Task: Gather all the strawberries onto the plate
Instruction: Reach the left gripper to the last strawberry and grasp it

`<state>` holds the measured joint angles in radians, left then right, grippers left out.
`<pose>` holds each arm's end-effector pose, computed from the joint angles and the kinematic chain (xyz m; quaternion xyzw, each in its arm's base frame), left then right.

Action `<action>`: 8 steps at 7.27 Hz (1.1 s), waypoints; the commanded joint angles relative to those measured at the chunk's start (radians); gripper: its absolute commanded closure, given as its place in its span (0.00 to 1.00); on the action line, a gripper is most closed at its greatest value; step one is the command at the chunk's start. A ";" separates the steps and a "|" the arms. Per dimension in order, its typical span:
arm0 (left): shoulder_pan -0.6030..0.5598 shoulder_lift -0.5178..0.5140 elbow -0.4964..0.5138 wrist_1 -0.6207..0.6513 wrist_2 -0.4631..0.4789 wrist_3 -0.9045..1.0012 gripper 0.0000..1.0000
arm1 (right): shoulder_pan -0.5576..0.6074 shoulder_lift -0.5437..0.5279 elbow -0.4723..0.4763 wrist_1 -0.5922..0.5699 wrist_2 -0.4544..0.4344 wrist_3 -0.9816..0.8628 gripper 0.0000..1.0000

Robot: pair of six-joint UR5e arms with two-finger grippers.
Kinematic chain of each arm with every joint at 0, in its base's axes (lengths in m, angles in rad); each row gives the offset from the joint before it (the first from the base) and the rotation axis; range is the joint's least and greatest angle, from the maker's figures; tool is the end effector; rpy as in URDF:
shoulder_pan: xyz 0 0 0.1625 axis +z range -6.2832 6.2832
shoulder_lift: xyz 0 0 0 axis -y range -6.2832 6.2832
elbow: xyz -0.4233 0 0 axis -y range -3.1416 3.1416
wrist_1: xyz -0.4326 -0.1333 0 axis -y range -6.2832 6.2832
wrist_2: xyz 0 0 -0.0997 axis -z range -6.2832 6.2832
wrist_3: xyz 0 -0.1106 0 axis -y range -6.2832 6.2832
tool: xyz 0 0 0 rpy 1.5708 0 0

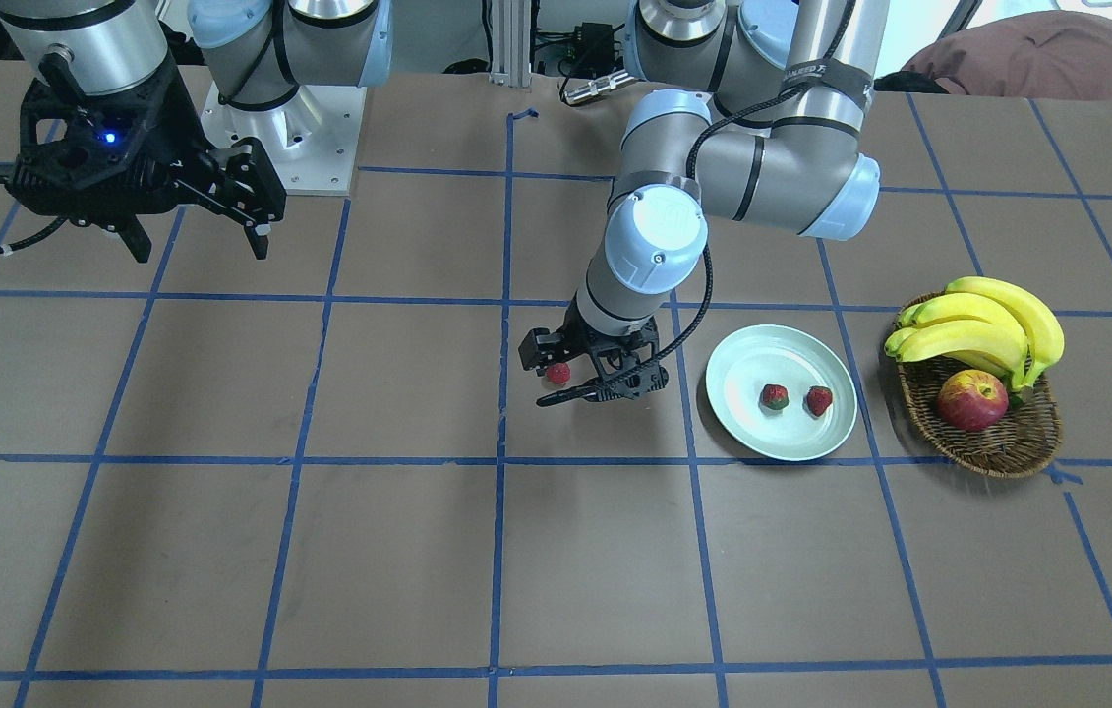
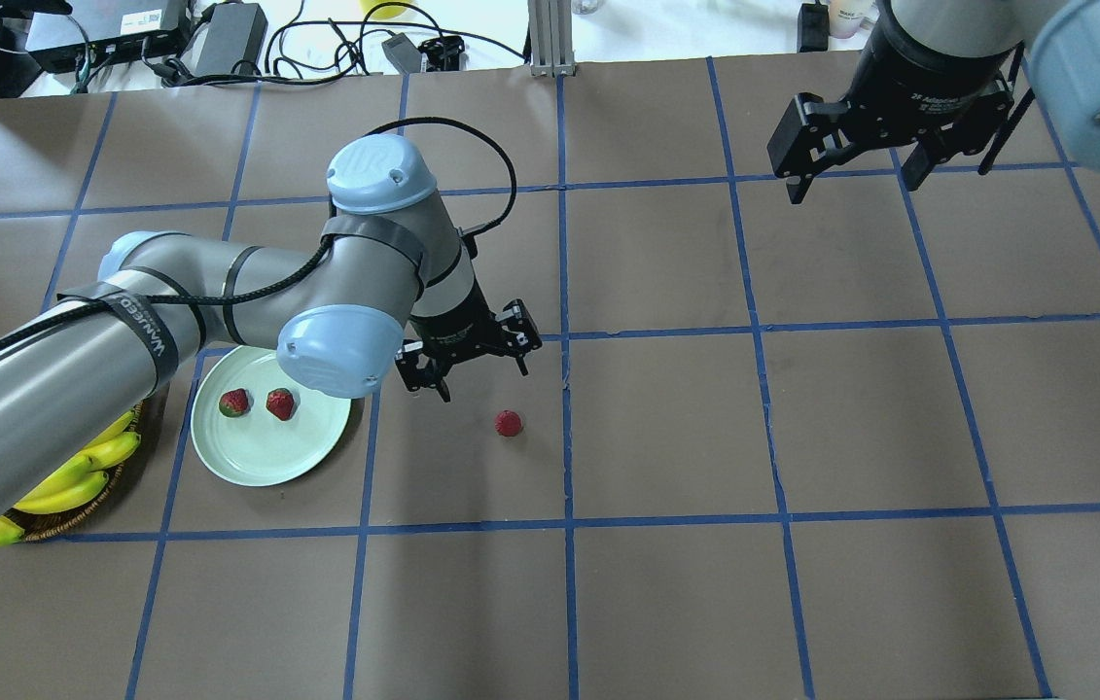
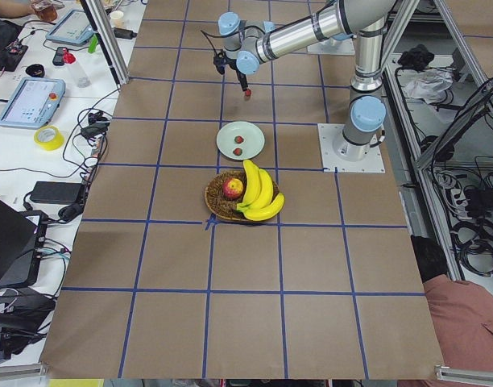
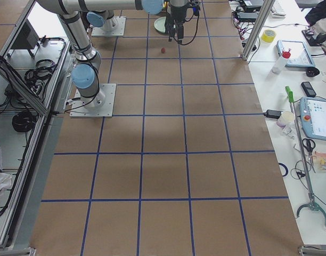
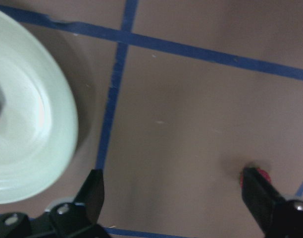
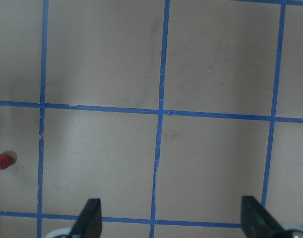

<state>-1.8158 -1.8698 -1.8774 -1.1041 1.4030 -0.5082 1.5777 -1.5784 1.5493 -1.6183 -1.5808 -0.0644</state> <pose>-0.2840 -0.5103 0.1990 0.1362 -0.9847 -0.0951 0.0523 0.1359 -0.5361 0.4957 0.0354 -0.9986 0.0381 0.0061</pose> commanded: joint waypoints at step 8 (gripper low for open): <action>-0.023 -0.088 -0.088 0.159 -0.032 -0.016 0.30 | 0.001 0.000 0.000 0.000 -0.001 -0.002 0.00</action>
<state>-1.8394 -1.9528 -1.9680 -0.9453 1.3670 -0.5262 1.5785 -1.5784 1.5491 -1.6183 -1.5814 -0.0654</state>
